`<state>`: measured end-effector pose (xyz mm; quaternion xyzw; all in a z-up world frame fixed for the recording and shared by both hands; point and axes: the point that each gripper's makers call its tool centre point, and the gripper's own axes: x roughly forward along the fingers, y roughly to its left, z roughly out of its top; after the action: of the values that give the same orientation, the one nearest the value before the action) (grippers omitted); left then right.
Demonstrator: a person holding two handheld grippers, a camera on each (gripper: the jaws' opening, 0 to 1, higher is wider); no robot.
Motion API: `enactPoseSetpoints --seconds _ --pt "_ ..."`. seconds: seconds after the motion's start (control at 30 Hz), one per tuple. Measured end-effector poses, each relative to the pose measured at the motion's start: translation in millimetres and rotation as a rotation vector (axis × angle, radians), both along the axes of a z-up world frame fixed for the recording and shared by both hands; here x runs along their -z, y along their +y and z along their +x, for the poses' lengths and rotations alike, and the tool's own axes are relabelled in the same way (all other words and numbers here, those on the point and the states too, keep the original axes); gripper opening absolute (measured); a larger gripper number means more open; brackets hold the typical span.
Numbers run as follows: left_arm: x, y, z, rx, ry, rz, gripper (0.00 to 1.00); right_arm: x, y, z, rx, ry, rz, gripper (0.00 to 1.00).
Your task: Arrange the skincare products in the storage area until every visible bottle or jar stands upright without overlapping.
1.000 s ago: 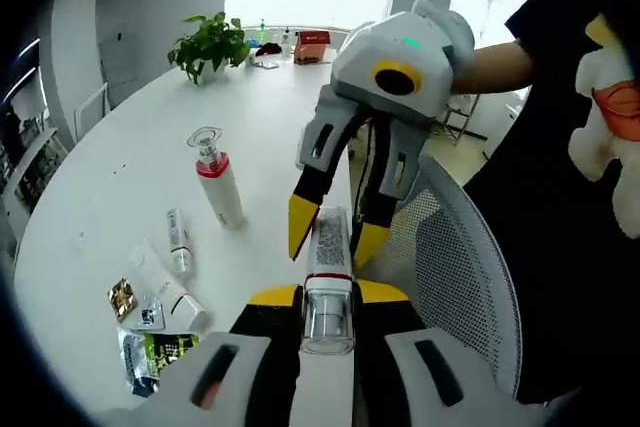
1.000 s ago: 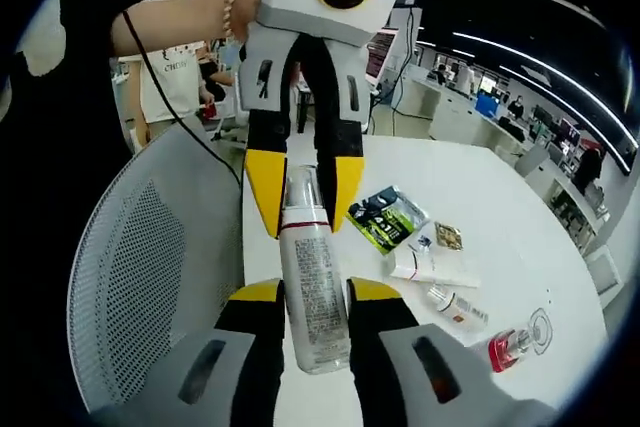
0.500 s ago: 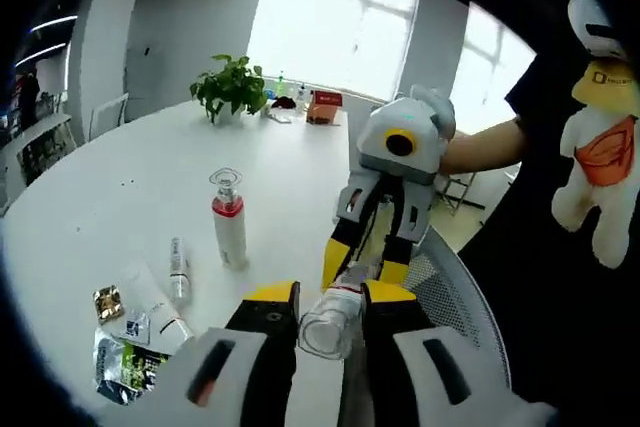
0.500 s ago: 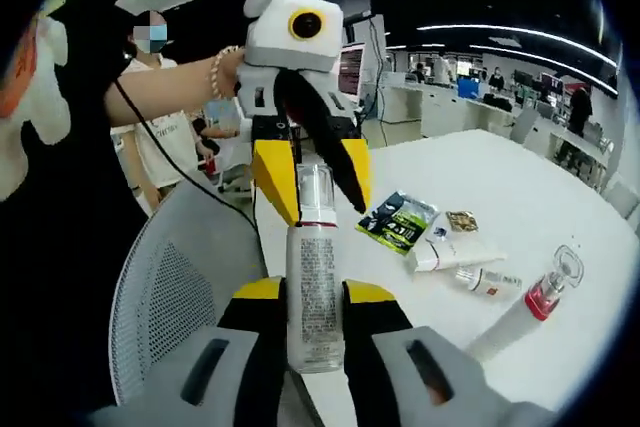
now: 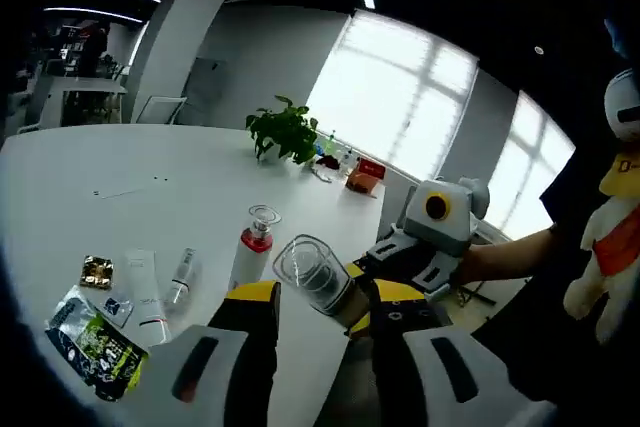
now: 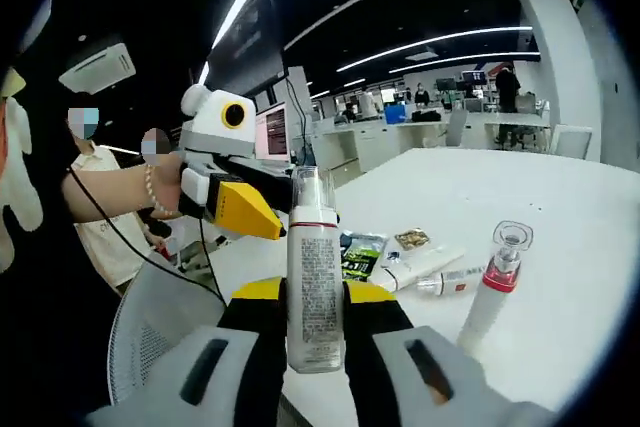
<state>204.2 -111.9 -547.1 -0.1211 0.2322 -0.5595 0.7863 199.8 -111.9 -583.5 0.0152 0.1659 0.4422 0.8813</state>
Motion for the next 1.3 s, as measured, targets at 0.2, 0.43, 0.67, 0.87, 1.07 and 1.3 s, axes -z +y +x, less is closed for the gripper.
enactPoseSetpoints --seconds 0.2,0.43,0.67,0.87,1.07,1.3 --pt "-14.1 0 21.9 -0.234 -0.061 -0.069 0.32 -16.5 6 16 0.147 -0.101 -0.034 0.21" --pt "-6.0 17 33.9 -0.411 0.068 -0.105 0.19 -18.6 12 16 0.241 -0.187 -0.166 0.21" --pt "-9.0 20 29.0 -0.395 0.126 -0.172 0.17 -23.8 13 10 0.205 -0.165 -0.112 0.21" --pt "-17.6 11 16.8 -0.286 0.081 -0.184 0.16 -26.3 17 -2 0.108 -0.067 0.015 0.21" --pt "-43.8 10 -3.7 -0.055 0.044 -0.271 0.16 -49.3 21 -22 -0.123 -0.033 0.193 0.24" --pt "-83.4 7 -38.8 0.196 -0.051 -0.337 0.16 -79.0 23 -46 -0.317 -0.048 0.262 0.23"
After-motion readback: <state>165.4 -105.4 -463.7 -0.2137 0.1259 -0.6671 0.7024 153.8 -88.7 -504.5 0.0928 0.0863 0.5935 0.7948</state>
